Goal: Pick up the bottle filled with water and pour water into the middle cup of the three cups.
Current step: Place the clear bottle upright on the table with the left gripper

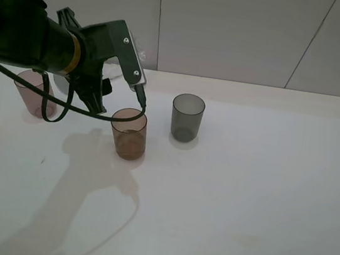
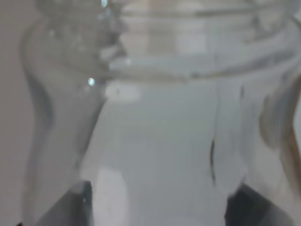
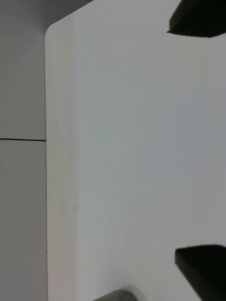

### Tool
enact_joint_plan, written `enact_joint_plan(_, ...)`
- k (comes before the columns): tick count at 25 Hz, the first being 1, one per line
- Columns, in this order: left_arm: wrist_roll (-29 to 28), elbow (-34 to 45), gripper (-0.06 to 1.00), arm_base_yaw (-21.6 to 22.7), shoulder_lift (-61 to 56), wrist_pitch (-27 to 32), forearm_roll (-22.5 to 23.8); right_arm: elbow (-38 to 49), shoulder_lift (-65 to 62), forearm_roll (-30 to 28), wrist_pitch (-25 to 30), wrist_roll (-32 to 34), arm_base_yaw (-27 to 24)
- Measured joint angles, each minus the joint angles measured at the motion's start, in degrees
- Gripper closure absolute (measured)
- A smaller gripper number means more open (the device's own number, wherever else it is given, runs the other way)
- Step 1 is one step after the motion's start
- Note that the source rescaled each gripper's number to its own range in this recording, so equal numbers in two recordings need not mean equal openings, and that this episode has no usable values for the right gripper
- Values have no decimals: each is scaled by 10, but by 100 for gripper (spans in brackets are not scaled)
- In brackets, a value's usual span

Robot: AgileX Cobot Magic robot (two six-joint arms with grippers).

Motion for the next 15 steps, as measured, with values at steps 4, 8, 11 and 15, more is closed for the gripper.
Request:
enact_joint_plan(4, -189, 0, 94, 37, 0, -16, 10, 0, 0, 0, 0, 0, 0)
enact_joint_plan(8, -247, 0, 94, 90, 0, -57, -4, 0, 0, 0, 0, 0, 0)
enact_joint_plan(11, -245, 0, 94, 133, 0, -118, -46, 0, 0, 0, 0, 0, 0)
enact_joint_plan(15, -172, 0, 94, 187, 14, -222, -144, 0, 0, 0, 0, 0, 0)
